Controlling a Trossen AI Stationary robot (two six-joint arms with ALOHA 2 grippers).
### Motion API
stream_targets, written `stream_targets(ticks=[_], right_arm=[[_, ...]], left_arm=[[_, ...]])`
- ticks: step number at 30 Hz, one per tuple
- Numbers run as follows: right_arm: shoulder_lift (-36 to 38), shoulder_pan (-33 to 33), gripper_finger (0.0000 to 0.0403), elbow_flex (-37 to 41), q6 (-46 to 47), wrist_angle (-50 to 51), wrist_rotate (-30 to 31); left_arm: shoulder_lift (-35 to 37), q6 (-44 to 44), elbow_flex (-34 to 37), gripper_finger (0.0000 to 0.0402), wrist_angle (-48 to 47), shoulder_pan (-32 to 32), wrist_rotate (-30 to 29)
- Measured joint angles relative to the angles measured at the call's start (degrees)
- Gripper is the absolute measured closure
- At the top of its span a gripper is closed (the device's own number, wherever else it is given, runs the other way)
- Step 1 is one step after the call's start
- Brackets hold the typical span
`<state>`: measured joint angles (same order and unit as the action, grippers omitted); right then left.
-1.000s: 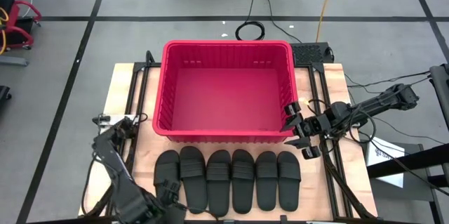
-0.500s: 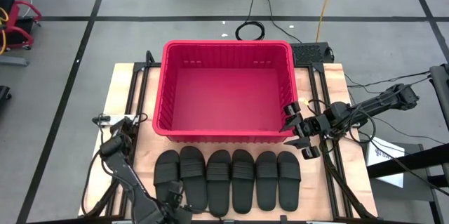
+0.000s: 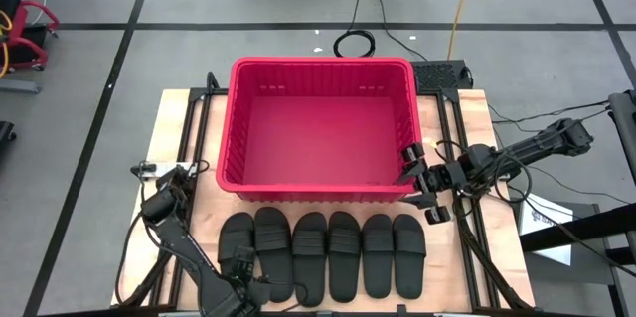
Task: Pick and place slides into bin
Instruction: Put the black slide into the red bin
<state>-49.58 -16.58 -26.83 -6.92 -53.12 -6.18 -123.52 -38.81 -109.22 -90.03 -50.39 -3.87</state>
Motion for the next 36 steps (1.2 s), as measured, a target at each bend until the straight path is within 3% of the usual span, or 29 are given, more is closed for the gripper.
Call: stream_targets(ticks=[11, 24, 31, 36], right_arm=[[0.0, 0.0, 0.0248, 0.0, -0.13, 0.75, 0.42], [0.0, 0.0, 0.0248, 0.0, -0.2, 0.8, 0.42], [0.02, 0.0, 0.0248, 0.0, -0.04, 1.13, 0.42], [0.02, 0.0, 0.0248, 0.0, -0.02, 1.13, 0.42]], left_arm=[[0.06, 0.58, 0.43, 0.0206, 0.14, 0.02, -7.04], [0.78, 0.55, 11.76, 0.0206, -0.07, 0.95, -3.97], [1.77, -0.83, 12.34, 0.0206, 0.04, 1.2, -9.56], [1.75, -0.88, 13.04, 0.0206, 0.1, 1.77, -10.44]])
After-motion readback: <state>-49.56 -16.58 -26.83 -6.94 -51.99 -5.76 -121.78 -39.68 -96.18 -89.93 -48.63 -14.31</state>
